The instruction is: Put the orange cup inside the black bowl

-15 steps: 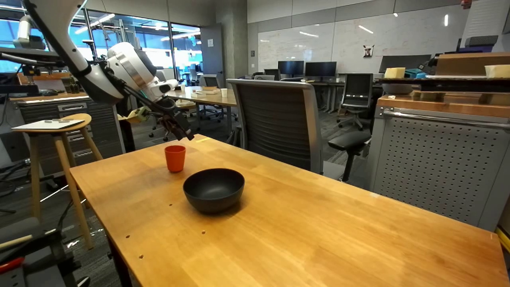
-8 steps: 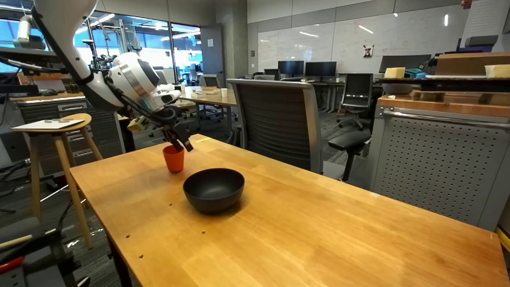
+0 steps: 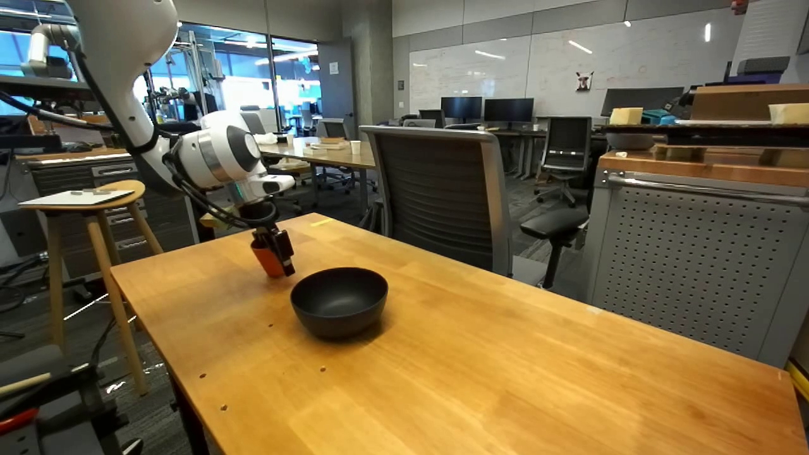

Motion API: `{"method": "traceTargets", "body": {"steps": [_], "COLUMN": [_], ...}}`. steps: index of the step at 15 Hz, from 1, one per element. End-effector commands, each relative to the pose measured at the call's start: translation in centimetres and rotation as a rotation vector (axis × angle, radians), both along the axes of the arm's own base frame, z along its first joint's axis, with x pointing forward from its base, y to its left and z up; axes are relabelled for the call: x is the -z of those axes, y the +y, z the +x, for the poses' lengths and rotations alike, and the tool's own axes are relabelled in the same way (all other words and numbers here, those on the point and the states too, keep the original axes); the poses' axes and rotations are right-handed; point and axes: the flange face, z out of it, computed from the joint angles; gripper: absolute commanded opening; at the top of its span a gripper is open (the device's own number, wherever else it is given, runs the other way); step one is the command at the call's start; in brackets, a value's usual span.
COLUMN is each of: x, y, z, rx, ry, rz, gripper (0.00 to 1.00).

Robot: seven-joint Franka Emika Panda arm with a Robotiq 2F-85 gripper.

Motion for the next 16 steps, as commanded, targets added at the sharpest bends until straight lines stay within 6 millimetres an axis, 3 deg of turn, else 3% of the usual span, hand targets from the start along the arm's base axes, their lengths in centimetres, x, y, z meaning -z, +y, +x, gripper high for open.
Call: {"method": "traceTargets", "body": {"steps": [1,6,9,13,16], "x": [1.6,-0.7,-3.9,-9.7,-14.4], "y": [0.1,-0.8,-3.2,-9.9,-16.7], "z": [-0.1,-0.3,0.1,1.6,2.4], "rx": [-0.017,-0.05,-0.041,0.095,0.246], "ry": [0.077,0.148,0.132,0.018,-0.091], "rz": [0.029,0.087,0.099,0.078,0.077], "gripper": [0.34,0.0,0.02,0.02,0.02]}}
